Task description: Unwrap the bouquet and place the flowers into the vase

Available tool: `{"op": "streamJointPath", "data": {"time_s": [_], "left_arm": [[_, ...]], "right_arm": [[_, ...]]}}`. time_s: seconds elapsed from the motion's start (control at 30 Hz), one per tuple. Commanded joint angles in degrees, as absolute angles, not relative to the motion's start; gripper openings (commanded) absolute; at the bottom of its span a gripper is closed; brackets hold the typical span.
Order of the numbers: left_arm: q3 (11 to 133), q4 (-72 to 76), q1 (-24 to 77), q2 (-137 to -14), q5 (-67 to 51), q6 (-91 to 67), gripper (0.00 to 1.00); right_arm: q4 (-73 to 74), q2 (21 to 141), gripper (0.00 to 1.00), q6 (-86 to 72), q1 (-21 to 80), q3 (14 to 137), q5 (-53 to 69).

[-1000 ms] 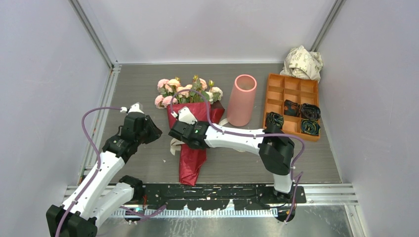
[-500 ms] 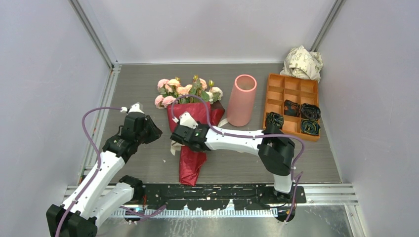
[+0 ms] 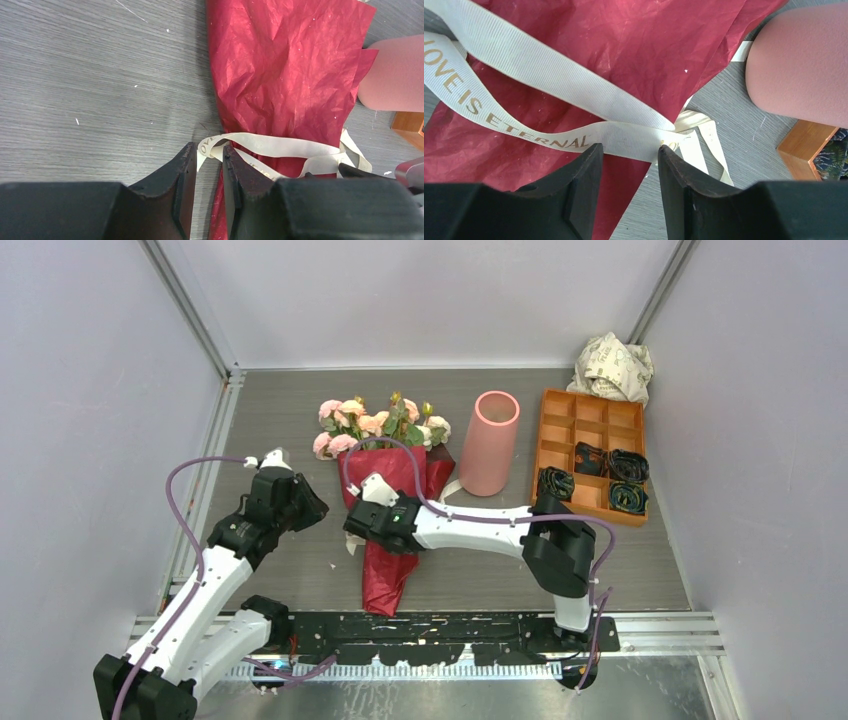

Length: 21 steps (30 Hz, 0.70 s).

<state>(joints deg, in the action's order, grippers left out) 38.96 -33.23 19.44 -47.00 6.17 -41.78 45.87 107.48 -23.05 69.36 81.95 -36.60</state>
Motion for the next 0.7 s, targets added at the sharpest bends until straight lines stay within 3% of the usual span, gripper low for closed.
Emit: {"op": "streamJointPath", "data": {"time_s": [0.0, 0.43, 0.67], "left_arm": [[39.0, -30.8, 19.3, -46.6, 4.9, -42.0, 0.27], [38.7, -30.6, 19.3, -46.8, 4.8, -41.9, 0.27], [39.2, -32.0, 19.3, -45.7, 5.7, -41.5, 0.27]], "right_arm": [[47.5, 105.2, 0.50, -24.0, 71.3, 83.0, -38.8], [47.8, 109.8, 0.59, -22.3, 73.0, 85.2, -48.9], [45.1, 114.3, 0.56, -19.4, 69.8, 87.2, -49.3]]}}
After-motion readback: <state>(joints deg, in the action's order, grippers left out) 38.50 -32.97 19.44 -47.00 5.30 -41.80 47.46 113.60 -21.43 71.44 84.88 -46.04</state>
